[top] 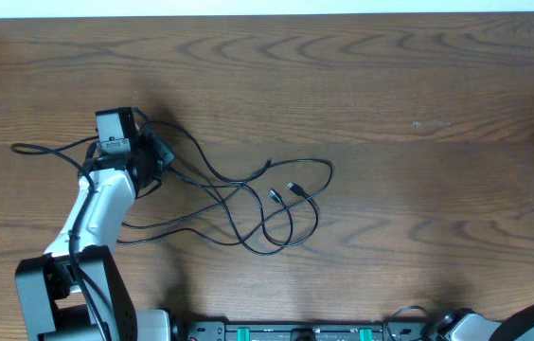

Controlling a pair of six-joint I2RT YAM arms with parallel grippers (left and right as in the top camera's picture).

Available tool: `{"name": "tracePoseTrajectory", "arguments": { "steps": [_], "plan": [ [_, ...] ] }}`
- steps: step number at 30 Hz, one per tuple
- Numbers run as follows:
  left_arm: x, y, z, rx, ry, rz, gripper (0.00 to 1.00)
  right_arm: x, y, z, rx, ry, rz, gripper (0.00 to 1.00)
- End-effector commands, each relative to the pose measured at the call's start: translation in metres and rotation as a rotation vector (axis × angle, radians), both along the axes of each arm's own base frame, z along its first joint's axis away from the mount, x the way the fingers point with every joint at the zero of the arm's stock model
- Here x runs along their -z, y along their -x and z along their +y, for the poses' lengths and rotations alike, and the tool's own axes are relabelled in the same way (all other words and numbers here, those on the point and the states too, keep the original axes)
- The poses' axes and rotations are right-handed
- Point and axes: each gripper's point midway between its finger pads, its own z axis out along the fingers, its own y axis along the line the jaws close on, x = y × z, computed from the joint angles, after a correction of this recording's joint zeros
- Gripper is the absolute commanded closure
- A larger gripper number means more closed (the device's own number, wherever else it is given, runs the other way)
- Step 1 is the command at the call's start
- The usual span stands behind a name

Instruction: Untangle cables

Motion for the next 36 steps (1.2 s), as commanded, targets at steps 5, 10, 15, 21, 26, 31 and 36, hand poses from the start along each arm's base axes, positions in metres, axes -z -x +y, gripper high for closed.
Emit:
{"name": "tracePoseTrajectory", "arguments": {
  "steps": [5,10,15,21,26,31,36],
  "plan": [
    [0.001,0.0,-0.001,0.025,-0.003,0.0,0.92,-0.002,-0.066,0.156,-0.515,-0.112,-0.035,0.01],
    [0.0,-0.002,-0.001,0.025,-0.005,-0.01,0.62,0.003,-0.08,0.244,-0.799,-0.058,-0.008,0.01],
    [-0.001,-0.003,-0.001,0.025,-0.007,-0.014,0.19,0.02,-0.079,0.318,-0.982,-0.048,0.047,0.01],
    [-0.011,-0.005,0.007,0.003,-0.046,-0.043,0.15,0.061,-0.058,0.405,-1.253,-0.042,0.146,0.01],
    [-0.041,0.011,0.041,-0.12,-0.224,-0.058,0.15,0.08,-0.043,0.484,-1.516,-0.01,0.084,0.01],
    [-0.066,0.037,0.073,-0.318,-0.352,-0.052,0.15,0.074,-0.028,0.539,-1.711,0.089,-0.042,0.01],
    [-0.081,0.062,0.093,-0.49,-0.419,-0.045,0.15,0.067,-0.008,0.578,-1.864,0.232,-0.146,0.01]
  ]
}}
